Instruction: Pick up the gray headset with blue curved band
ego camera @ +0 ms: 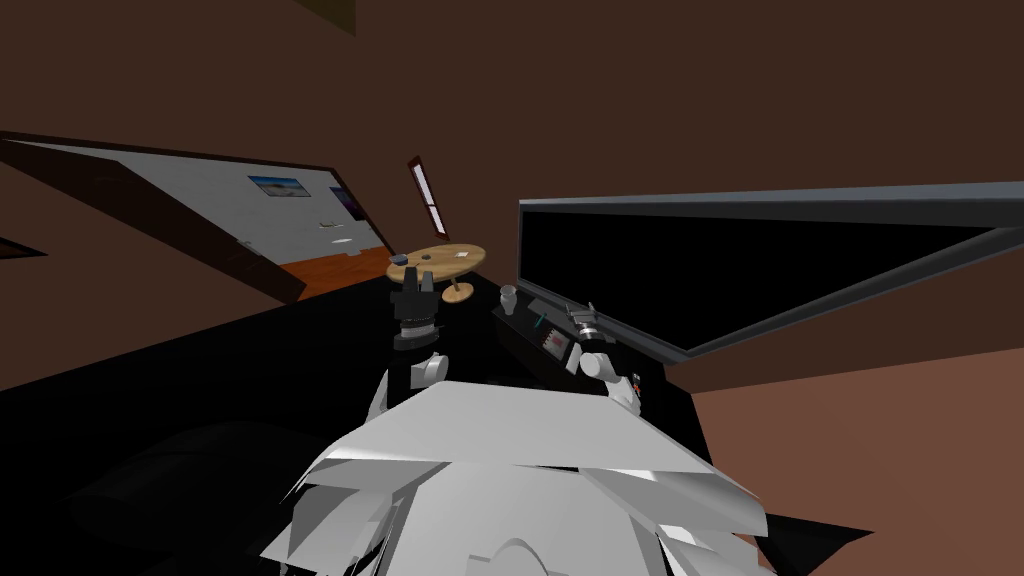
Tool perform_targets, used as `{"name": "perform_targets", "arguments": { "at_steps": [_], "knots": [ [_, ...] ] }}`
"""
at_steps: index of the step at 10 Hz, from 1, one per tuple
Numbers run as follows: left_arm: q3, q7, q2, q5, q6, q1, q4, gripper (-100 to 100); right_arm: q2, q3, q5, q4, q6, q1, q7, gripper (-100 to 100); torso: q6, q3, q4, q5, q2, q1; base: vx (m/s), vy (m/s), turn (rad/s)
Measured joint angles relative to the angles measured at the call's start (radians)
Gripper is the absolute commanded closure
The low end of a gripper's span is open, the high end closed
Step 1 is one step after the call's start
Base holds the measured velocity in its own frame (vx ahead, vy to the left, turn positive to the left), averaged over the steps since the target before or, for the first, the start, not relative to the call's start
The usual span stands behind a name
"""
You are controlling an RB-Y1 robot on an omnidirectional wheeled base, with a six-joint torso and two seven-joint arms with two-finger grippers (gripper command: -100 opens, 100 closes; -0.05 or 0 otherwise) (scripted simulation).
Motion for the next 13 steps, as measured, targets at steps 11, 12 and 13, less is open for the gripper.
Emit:
{"name": "perform_targets", "arguments": {
  "at_steps": [11, 12, 13],
  "knots": [
    [0.0, 0.0, 0.0, 0.0, 0.0, 0.0, 0.0, 0, -0.007, 0.018, -0.241, 0.229, 0.204, -0.114, -0.272, -100, 0.0, 0.0, 0.0, 0.0, 0.0, 0.0, 0.009, 0.012, 0.0],
    [0.0, 0.0, 0.0, 0.0, 0.0, 0.0, 0.0, 0, -0.005, 0.021, -0.256, 0.244, 0.217, -0.119, -0.294, -100, 0.0, 0.0, 0.0, 0.0, 0.0, 0.001, 0.007, 0.009, -0.013],
    [0.0, 0.0, 0.0, 0.0, 0.0, 0.0, 0.0, 0, 0.001, 0.016, -0.274, 0.254, 0.245, -0.122, -0.321, -100, 0.0, 0.0, 0.0, 0.0, 0.0, 0.0, 0.011, 0.015, 0.008]
  ]
}}
